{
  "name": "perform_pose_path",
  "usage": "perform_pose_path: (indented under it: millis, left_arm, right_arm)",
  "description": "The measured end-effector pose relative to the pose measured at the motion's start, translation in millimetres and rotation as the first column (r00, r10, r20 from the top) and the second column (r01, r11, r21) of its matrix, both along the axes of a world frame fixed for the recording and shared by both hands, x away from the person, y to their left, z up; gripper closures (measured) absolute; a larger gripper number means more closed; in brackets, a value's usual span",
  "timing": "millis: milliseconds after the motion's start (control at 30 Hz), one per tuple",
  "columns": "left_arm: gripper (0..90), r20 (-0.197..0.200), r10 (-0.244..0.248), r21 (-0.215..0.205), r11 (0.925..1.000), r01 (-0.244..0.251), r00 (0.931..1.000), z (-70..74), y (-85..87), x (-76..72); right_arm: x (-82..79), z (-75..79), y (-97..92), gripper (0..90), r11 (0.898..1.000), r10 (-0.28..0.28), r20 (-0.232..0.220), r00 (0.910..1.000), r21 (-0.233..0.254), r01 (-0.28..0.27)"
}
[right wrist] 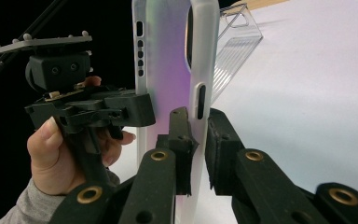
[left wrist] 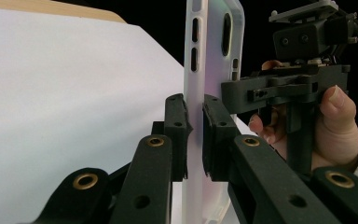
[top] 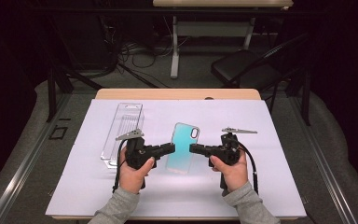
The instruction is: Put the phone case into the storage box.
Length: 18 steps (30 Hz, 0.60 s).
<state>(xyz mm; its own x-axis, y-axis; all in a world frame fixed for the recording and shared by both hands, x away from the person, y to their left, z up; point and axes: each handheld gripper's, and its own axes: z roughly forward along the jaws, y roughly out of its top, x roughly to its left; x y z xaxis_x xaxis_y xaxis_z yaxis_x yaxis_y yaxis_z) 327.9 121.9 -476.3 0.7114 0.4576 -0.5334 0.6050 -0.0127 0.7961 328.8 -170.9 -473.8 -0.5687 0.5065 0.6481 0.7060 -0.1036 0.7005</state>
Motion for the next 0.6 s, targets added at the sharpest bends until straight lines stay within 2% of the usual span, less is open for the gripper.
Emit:
perform_pose_path:
  millis: [600]
  left_arm:
    - [82.4, -0.006, 0.0, 0.005, 1.0, 0.0, 1.0, -1.2, -0.7, 0.1]
  right_arm:
    - [-0.1, -0.7, -0.5, 82.1, 1.0, -0.001, -0.008, 1.0, -0.006, 0.001]
